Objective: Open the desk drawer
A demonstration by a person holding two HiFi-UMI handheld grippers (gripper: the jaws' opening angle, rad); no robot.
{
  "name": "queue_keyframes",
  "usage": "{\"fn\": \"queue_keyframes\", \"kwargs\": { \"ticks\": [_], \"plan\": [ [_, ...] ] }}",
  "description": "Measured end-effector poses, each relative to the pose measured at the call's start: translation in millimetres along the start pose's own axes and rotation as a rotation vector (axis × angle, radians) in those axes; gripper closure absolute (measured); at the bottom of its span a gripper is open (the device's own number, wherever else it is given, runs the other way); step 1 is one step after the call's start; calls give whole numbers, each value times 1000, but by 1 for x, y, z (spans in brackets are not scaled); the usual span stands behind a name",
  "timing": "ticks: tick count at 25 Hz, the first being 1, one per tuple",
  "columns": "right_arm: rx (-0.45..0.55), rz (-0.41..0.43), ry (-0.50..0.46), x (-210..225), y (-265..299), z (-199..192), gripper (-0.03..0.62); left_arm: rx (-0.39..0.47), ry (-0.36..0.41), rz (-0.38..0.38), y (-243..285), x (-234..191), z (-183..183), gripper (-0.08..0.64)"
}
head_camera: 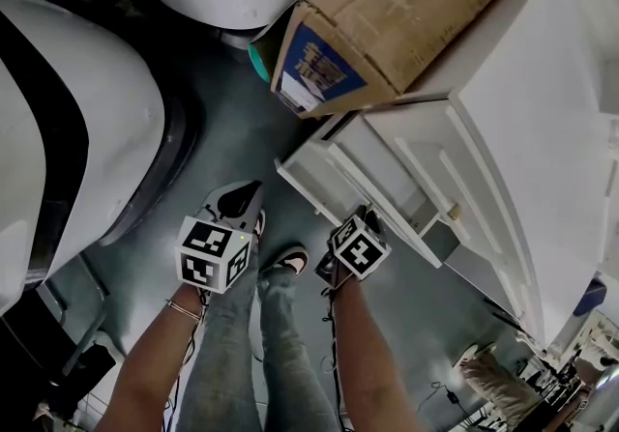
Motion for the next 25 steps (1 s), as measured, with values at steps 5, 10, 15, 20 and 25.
{"fn": "queue_keyframes", "kwargs": {
  "ticks": [5,10,15,20,25],
  "plan": [
    [1,1,-4,-2,-4,-8,509,5,-7,4,-3,2,-7,543],
    [-3,7,-13,-3,-8,-16,509,10,-15,4,-7,4,-15,543],
    [-10,11,-15,-4,-13,-23,509,21,-26,12,-12,5,-21,543],
    [-13,16,-13,-5,-16,-28,509,26,-29,17,-17,5,-27,543],
    [-17,18,-7,-4,-17,-30,509,30,-37,23,-22,4,-33,543]
  ]
}}
Point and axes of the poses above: the fingertips, and each gripper's own axes: y forward along the fingers, x to its right, z out of its top, the point moved 9 cm from there along -y, backward along the fingers, and after that the axes turned 7 degrees about -z, right-handed, at the moved point
